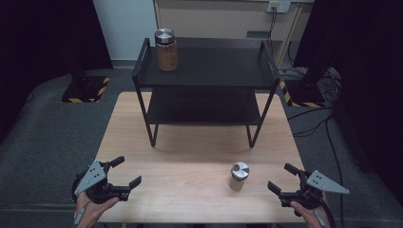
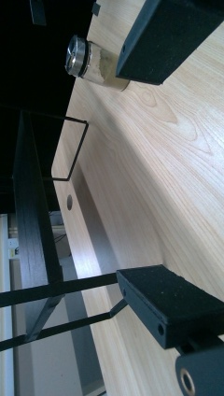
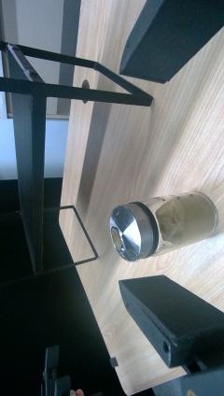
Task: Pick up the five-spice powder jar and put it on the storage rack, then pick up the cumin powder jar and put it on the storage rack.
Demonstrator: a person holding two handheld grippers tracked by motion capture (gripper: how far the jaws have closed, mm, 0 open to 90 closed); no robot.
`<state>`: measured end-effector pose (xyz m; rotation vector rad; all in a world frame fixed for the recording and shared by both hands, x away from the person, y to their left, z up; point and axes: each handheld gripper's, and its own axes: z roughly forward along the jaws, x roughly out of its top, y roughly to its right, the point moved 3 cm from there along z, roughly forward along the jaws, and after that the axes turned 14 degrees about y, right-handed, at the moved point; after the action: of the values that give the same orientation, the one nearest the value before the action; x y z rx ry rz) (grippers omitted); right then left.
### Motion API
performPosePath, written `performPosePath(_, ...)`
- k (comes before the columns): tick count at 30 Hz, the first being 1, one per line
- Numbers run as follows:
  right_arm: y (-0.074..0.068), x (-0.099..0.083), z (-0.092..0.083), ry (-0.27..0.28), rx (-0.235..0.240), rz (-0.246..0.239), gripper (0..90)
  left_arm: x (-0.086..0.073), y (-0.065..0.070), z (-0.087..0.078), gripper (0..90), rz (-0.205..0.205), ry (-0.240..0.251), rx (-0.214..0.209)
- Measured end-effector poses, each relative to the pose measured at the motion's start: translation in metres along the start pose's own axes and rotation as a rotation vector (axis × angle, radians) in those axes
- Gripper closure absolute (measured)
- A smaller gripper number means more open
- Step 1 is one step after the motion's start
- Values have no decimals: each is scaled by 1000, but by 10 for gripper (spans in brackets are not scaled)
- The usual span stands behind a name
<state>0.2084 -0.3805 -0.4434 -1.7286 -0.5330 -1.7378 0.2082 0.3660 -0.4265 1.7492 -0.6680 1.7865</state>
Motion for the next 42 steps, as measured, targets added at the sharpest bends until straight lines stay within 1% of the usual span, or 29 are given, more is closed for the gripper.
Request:
performPosePath(8, 0, 0, -1, 5, -3, 0, 16, 0, 0, -1, 33, -2, 1, 7)
performPosePath(12, -1, 0, 1, 1, 11, -3, 16, -1, 0, -2, 33, -6, 8, 14)
performPosePath(20, 2, 3, 2, -3, 45, -2, 11, 0, 0, -3, 33, 4, 2, 21)
performPosePath(23, 2, 7, 2, -21, 53, -9, 12, 0, 0, -3, 33, 1, -3, 23)
performPosePath(26, 0, 12, 1, -22, 63, -21, 12, 0, 1, -2, 32, 1, -10, 28)
performPosePath(30, 0, 20, 1, -22, 79, -38, 12, 0, 1, -3, 32, -1, -1, 34)
performPosePath(32, 1, 23, 0, -25, 90, -40, 12, -1, 0, -4, 32, -8, 2, 37)
performPosePath(33, 1, 25, 0, -29, 91, -43, 12, -1, 0, -4, 32, -7, 0, 40)
performPosePath(36, 3, 27, 0, -40, 95, -34, 12, -1, -1, -4, 32, -10, -1, 42)
performPosePath(42, 2, 34, 6, -72, 115, -61, 12, -1, -2, -4, 31, -13, 1, 40)
